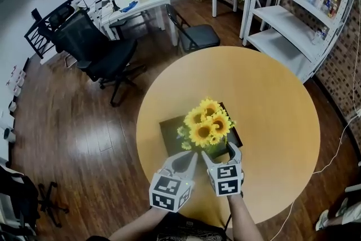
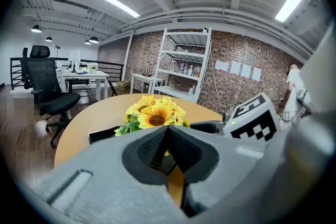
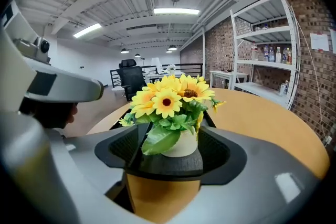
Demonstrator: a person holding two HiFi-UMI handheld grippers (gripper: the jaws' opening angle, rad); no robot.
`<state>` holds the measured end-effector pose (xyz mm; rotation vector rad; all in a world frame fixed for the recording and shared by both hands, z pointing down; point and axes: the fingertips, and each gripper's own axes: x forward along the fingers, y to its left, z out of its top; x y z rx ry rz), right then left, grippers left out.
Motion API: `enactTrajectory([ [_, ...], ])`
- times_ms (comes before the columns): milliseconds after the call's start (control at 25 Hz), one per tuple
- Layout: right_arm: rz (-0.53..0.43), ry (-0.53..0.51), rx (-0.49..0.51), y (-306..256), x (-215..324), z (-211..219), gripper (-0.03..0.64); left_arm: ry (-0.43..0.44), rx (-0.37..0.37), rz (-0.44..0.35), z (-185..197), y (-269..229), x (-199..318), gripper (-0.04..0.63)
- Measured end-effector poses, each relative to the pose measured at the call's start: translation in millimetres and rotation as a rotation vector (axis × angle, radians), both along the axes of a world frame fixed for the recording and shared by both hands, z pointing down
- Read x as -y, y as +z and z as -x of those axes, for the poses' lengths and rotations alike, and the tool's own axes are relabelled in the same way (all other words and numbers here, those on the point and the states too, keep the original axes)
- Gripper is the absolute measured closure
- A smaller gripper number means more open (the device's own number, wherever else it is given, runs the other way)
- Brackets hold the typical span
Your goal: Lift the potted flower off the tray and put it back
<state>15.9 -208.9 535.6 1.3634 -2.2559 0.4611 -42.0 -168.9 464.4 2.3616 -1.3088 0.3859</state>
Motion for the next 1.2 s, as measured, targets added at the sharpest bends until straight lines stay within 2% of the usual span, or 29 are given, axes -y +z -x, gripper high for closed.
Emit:
enactTrajectory([
  [240,0.042,0.022,0.006,16,26,3,0.208,0.031,0.005,0.004,8,2,16,0.591],
  [600,0.106,0.002,-0.068,44,53,16,0.099,0.068,0.002,0.025,17,11,39,0.591],
  [960,0.132,0.010,-0.069,61,73,24,0.046,0.083,0.000,0.045,28,21,50,0.591],
  [1200,0.128,0.032,-0.060,70,84,28,0.041,0.087,0.002,0.065,34,29,56,0.591],
])
